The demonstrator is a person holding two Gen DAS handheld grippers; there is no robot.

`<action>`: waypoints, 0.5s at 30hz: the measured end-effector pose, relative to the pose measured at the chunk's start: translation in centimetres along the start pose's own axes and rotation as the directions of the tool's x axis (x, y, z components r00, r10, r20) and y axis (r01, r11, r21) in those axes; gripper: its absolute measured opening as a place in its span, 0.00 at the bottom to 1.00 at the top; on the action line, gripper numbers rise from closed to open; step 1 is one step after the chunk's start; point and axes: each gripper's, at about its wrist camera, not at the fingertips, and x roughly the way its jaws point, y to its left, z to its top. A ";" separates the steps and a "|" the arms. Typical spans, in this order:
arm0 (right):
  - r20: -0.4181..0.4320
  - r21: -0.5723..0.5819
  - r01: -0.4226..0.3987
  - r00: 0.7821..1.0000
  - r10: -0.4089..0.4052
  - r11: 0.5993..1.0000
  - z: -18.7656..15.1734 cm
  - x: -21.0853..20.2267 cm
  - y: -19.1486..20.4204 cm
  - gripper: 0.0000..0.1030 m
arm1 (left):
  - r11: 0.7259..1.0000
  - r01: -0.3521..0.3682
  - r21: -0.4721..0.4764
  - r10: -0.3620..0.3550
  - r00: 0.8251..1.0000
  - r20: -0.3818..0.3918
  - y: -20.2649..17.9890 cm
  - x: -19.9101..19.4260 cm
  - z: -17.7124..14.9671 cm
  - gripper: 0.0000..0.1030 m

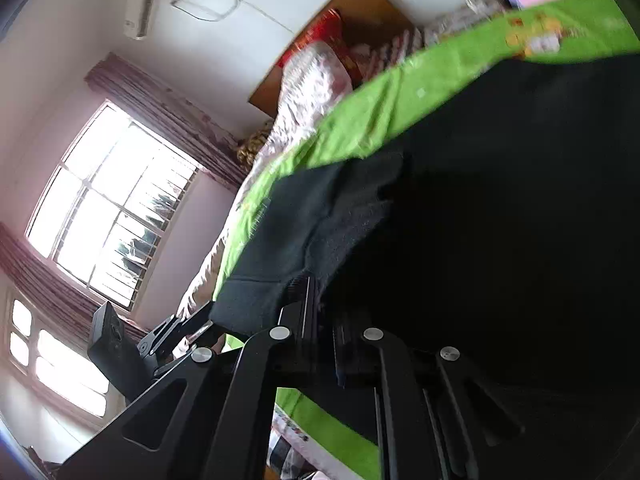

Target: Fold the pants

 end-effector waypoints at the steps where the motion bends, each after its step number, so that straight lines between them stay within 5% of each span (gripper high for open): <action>1: -0.002 -0.002 0.013 1.000 -0.013 1.000 -0.1 0.0 -0.2 0.10 | 0.999 0.026 -0.019 -0.025 0.999 0.027 0.1 -0.7 0.3 0.34; 2: -0.012 0.004 0.024 1.000 -0.024 1.000 -0.5 0.3 -0.6 0.10 | 0.996 0.068 -0.053 -0.064 0.996 0.066 0.5 -1.5 0.8 0.39; 4: -0.046 0.029 0.050 0.998 -0.049 0.998 -1.3 1.1 -2.1 0.10 | 0.985 0.125 -0.120 -0.109 0.986 0.128 1.4 -2.3 1.6 0.74; 6: -0.069 0.052 0.050 0.997 -0.046 0.997 -1.9 1.8 -3.0 0.09 | 0.970 0.155 -0.186 -0.120 0.976 0.183 2.5 -2.4 2.7 0.83; 10: -0.068 0.022 0.067 0.996 -0.066 0.998 -1.8 1.9 -2.5 0.08 | 0.920 0.178 -0.351 -0.113 0.974 0.197 5.4 0.0 4.5 0.90; 12: -0.068 0.025 0.063 0.996 -0.061 0.998 -2.1 1.8 -2.8 0.08 | 0.885 0.171 -0.433 -0.124 0.983 0.135 6.7 2.6 4.7 0.90; 14: -0.073 0.025 0.063 0.995 -0.061 0.998 -2.0 1.8 -2.7 0.08 | 0.890 0.092 -0.447 -0.110 0.994 -0.015 6.6 6.2 4.2 0.76; 15: -0.078 0.021 0.058 0.995 -0.056 0.998 -1.9 1.6 -2.6 0.13 | 0.899 0.092 -0.428 -0.133 0.989 -0.065 5.8 7.3 3.7 0.60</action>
